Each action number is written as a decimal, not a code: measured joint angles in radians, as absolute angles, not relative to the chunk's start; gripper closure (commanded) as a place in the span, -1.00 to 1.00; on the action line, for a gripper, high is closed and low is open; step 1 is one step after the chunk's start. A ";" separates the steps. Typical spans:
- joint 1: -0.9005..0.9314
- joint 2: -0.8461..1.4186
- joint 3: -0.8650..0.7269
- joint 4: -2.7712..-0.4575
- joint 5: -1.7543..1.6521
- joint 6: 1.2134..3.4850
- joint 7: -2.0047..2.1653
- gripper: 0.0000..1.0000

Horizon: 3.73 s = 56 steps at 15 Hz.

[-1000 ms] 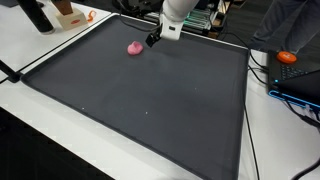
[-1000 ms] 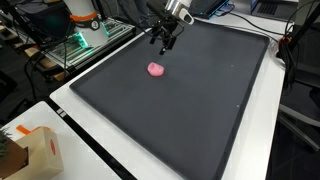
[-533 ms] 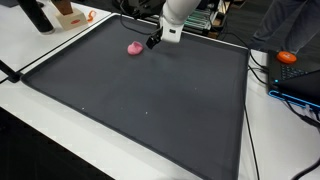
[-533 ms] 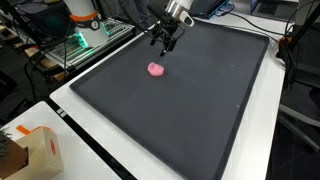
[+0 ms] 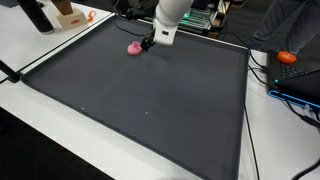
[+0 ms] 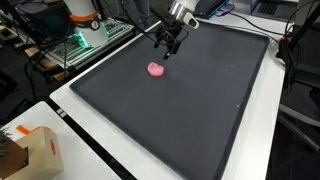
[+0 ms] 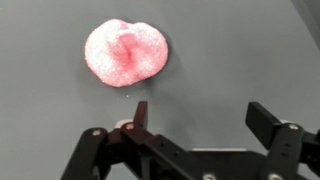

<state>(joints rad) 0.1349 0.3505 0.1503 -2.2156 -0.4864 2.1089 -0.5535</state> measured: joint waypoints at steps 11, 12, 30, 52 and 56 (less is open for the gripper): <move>0.076 0.427 0.113 -2.081 -0.351 2.109 -0.429 -1.00; 0.070 0.433 0.109 -2.068 -0.326 2.109 -0.407 -1.00; -0.053 0.477 -0.032 -1.941 0.007 2.113 0.044 -1.00; -0.151 0.387 -0.177 -2.112 0.471 2.114 0.591 -1.00; -0.172 0.360 -0.187 -2.182 0.589 2.149 0.637 -1.00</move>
<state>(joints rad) -0.1723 0.3601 -0.1868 -2.1822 0.5887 2.1488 0.6368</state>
